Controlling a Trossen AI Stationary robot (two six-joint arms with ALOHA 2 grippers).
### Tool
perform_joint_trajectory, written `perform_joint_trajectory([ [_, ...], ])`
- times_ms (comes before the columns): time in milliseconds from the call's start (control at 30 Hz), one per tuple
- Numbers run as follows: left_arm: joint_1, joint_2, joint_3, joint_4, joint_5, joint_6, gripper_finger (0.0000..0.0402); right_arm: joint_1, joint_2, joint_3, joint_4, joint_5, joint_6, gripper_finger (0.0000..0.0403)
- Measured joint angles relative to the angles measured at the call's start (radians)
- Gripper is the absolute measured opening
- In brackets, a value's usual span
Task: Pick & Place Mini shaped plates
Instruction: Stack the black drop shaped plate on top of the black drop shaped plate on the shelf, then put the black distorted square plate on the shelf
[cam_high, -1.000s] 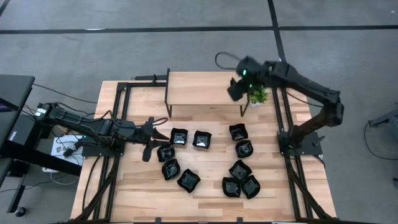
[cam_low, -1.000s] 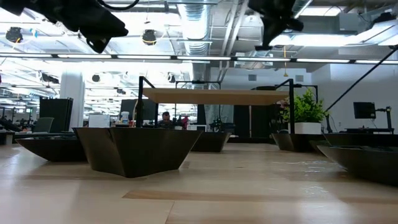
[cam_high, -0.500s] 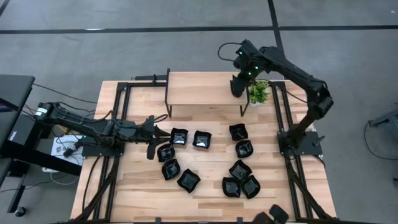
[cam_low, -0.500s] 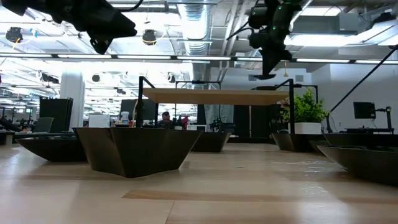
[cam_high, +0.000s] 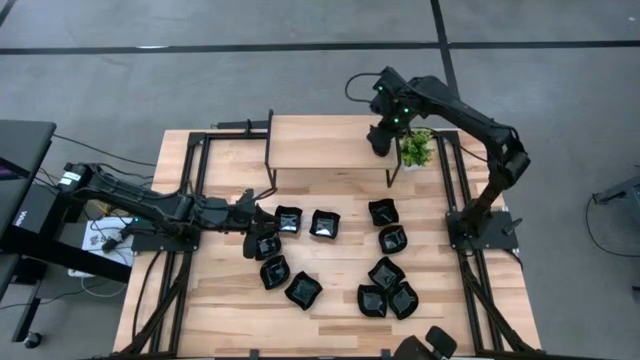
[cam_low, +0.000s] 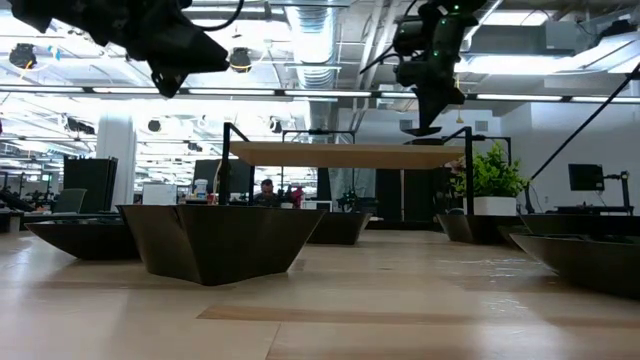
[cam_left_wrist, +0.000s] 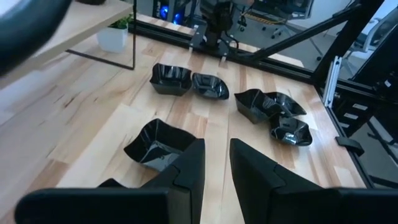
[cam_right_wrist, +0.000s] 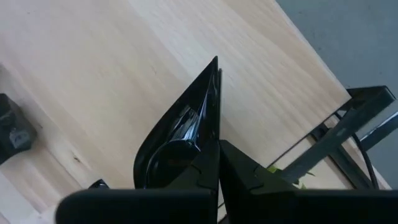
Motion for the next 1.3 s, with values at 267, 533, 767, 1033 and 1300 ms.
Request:
perform_joint_trajectory([
  [267,0.000,-0.002,0.000,0.014,0.000,0.000,0.0076,0.000,0.000,0.000,-0.003,0.003,0.002,0.0000],
  [533,0.000,-0.002,0.000,0.023,0.011,0.000,0.0076,0.000,0.000,0.000,-0.007,0.050,0.002,0.0000],
  [767,-0.001,-0.002,0.000,0.028,0.011,0.000,0.0076,0.001,0.000,0.000,-0.007,0.049,0.002,0.0006],
  [1033,-0.001,-0.002,0.000,0.035,0.011,0.000,0.0076,0.015,0.000,0.000,-0.007,0.049,0.002,0.0055],
  [1300,-0.001,-0.002,0.000,0.035,0.012,0.000,0.0076,0.015,-0.006,0.000,0.002,0.051,0.002,0.0059],
])
